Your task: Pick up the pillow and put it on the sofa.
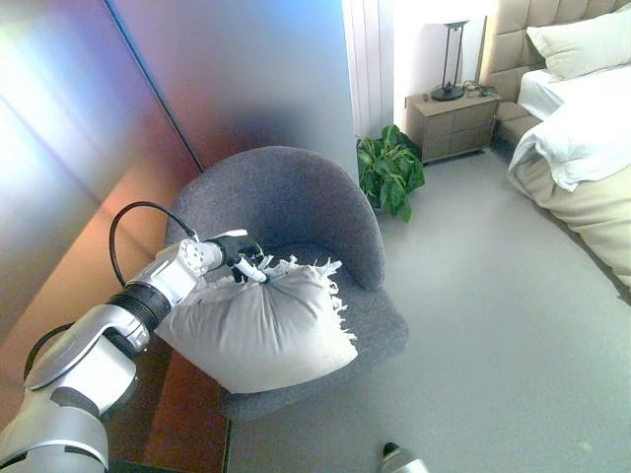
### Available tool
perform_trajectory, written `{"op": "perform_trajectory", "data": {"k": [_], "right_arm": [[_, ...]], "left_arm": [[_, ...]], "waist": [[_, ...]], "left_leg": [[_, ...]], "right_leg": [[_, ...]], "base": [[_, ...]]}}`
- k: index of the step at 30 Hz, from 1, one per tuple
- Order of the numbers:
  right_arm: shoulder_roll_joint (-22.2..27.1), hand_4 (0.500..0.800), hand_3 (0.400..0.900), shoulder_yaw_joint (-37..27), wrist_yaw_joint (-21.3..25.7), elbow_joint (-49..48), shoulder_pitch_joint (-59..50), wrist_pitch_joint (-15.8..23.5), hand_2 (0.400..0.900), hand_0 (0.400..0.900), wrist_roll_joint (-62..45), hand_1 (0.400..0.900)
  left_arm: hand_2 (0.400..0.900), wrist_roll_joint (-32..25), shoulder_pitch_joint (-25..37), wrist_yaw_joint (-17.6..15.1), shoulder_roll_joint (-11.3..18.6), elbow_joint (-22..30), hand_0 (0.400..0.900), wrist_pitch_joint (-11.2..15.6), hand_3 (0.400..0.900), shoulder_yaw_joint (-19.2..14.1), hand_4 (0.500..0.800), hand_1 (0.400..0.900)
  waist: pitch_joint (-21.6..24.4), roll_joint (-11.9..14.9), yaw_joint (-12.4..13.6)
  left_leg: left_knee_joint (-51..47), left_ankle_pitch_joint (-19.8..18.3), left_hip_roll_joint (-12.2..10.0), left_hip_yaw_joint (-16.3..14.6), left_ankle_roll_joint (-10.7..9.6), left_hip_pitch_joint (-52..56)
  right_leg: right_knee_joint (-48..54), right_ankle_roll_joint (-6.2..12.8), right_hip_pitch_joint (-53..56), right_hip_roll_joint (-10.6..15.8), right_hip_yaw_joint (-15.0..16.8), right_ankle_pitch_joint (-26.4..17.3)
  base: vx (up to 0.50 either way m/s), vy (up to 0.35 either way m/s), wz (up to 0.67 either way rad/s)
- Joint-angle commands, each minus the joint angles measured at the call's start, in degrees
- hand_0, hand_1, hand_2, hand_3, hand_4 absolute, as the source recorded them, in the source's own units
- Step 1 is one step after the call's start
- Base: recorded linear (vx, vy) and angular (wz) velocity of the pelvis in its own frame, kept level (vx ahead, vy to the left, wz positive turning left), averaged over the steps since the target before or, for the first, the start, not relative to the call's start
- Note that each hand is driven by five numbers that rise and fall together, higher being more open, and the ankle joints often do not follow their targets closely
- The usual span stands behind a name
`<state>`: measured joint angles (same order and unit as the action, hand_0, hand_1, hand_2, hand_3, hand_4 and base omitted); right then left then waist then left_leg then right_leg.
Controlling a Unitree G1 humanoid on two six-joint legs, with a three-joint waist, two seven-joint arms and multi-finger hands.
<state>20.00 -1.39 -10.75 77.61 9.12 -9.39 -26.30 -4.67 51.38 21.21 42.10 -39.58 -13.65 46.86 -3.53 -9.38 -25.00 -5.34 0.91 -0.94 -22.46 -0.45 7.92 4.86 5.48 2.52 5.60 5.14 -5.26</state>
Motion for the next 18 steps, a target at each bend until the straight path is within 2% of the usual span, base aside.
{"op": "perform_trajectory", "data": {"k": [1, 9, 11, 15, 16, 18], "right_arm": [[1.9, 0.800, 0.900, 0.2, -0.7, 2.5, 1.4, 0.7, 0.900, 0.900, -0.1, 0.900], [1.5, 0.800, 0.900, 0.8, -0.7, 2.7, 1.4, 1.0, 0.900, 0.900, 0.1, 0.900], [1.3, 0.800, 0.900, 1.2, -0.6, 2.7, 1.1, 0.9, 0.900, 0.900, -0.2, 0.900], [1.1, 0.800, 0.900, 1.5, -0.2, 2.1, 0.8, 0.7, 0.900, 0.900, -0.8, 0.900], [1.2, 0.800, 0.900, 1.4, -0.1, 2.0, 0.4, 0.2, 0.900, 0.900, -0.8, 0.900], [1.1, 0.800, 0.900, 1.7, 0.2, 1.9, 0.0, -0.1, 0.900, 0.900, -0.9, 0.900]], "left_arm": [[0.900, 1.8, 16.1, -6.2, 3.4, -5.0, 0.900, 1.5, 0.900, -9.3, 0.800, 0.900], [0.900, 1.0, 15.3, -6.3, 4.1, -4.3, 0.900, 1.1, 0.900, -9.7, 0.800, 0.900], [0.900, 0.3, 15.4, -6.2, 4.3, -4.1, 0.900, 1.8, 0.900, -9.7, 0.800, 0.900], [0.900, -2.0, 14.8, -3.5, 4.8, -2.1, 0.900, 3.3, 0.900, -10.3, 0.800, 0.900], [0.900, -3.7, 14.0, -3.8, 4.9, -0.9, 0.900, 2.6, 0.900, -10.0, 0.800, 0.900], [0.900, -5.6, 12.9, -3.4, 5.2, -0.9, 0.900, 3.7, 0.900, -10.3, 0.800, 0.900]], "waist": [[2.2, -2.1, 0.3], [2.5, -2.0, 1.1], [2.7, -2.0, 1.4], [2.8, -2.0, 2.0], [2.7, -2.0, 2.3], [2.9, -1.9, 2.7]], "left_leg": [[1.0, -2.5, 1.0, -1.2, -1.5, 3.5], [1.2, -2.5, 1.0, -1.1, -1.5, 3.6], [1.2, -2.5, 1.0, -1.0, -1.5, 3.6], [1.3, -2.6, 1.1, -0.7, -1.4, 3.6], [1.3, -2.7, 1.1, -0.5, -1.4, 3.7], [1.1, -2.3, 1.1, -0.4, -1.5, 3.6]], "right_leg": [[-0.8, 4.50, -0.9, -3.6, -1.4, -0.2], [-0.7, 4.31, -0.4, -3.6, -2.5, 0.1], [-0.7, 4.23, -0.3, -3.5, -2.9, 0.2], [-0.7, 4.10, 0.0, -3.5, -3.4, 0.3], [-0.8, 4.05, 0.1, -3.5, -3.6, 0.4], [-0.6, 3.83, 0.1, -3.5, -3.9, 0.1]], "base": [[0.00, 0.000, 0.00], [-0.01, 0.002, 0.02], [-0.03, 0.008, 0.05], [-0.02, 0.002, 0.03], [0.00, 0.000, 0.00], [-0.02, 0.005, -0.06]]}}
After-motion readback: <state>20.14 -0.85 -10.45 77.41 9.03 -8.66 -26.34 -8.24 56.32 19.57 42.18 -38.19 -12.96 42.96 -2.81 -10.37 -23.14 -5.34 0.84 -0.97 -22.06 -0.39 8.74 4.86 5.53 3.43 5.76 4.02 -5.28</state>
